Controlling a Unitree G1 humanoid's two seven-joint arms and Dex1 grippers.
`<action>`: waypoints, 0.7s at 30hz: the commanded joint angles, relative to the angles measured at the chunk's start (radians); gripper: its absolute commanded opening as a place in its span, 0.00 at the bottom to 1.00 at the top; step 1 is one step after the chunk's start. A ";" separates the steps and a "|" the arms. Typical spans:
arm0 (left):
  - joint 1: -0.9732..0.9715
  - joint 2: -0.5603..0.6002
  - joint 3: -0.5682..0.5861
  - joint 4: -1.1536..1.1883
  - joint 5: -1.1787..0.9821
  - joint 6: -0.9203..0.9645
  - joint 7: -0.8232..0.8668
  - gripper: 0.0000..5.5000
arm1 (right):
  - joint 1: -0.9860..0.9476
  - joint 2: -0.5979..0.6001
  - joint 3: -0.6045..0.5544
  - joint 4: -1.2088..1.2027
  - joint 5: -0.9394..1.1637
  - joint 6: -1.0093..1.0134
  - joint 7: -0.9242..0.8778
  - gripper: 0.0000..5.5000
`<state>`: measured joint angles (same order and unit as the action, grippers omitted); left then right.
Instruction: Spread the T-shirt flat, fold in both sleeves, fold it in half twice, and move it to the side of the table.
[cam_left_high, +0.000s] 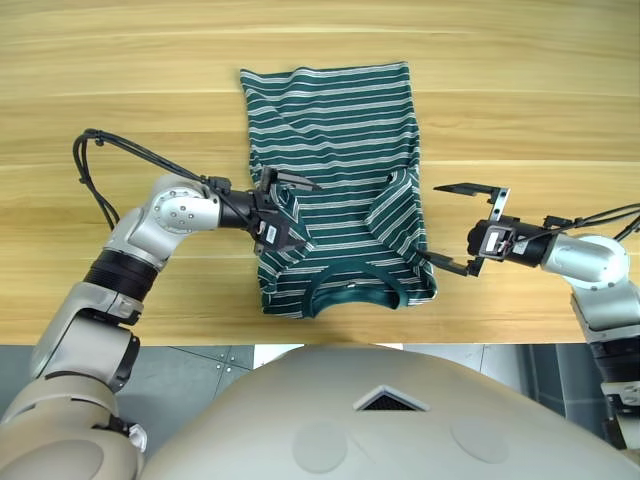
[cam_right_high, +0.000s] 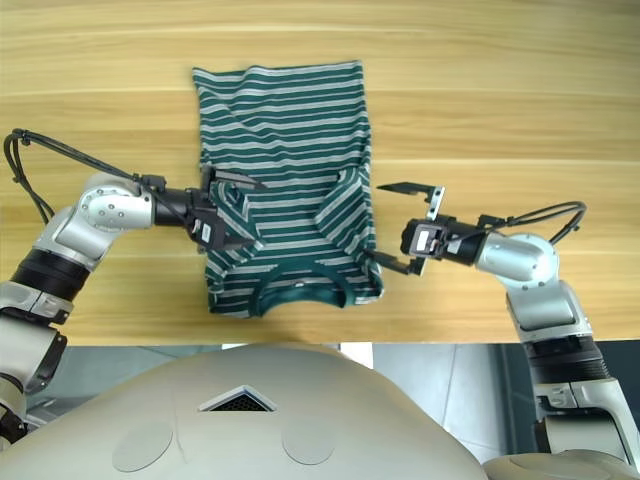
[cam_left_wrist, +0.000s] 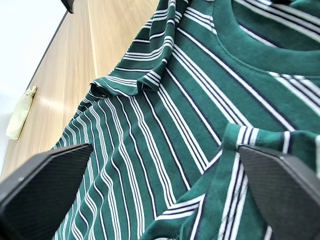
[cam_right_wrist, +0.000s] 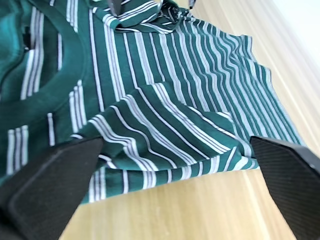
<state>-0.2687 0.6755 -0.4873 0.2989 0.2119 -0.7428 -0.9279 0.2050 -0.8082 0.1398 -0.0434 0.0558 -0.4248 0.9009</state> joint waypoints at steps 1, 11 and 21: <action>-0.011 0.002 0.006 0.003 0.009 -0.007 0.003 0.98 | 0.031 0.017 0.044 0.003 -0.022 -0.008 0.014 0.98; -0.023 0.004 0.009 0.017 0.006 -0.013 0.003 0.98 | 0.047 0.045 0.119 0.078 -0.054 -0.024 0.027 0.98; -0.017 0.080 0.100 -0.112 -0.227 0.009 -0.071 0.98 | 0.054 0.018 0.046 -0.029 0.102 -0.041 0.067 0.98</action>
<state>-0.2804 0.7226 -0.4136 0.2289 0.0444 -0.7499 -0.9663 0.2518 -0.7661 0.2137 -0.0361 0.1107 -0.4601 0.9444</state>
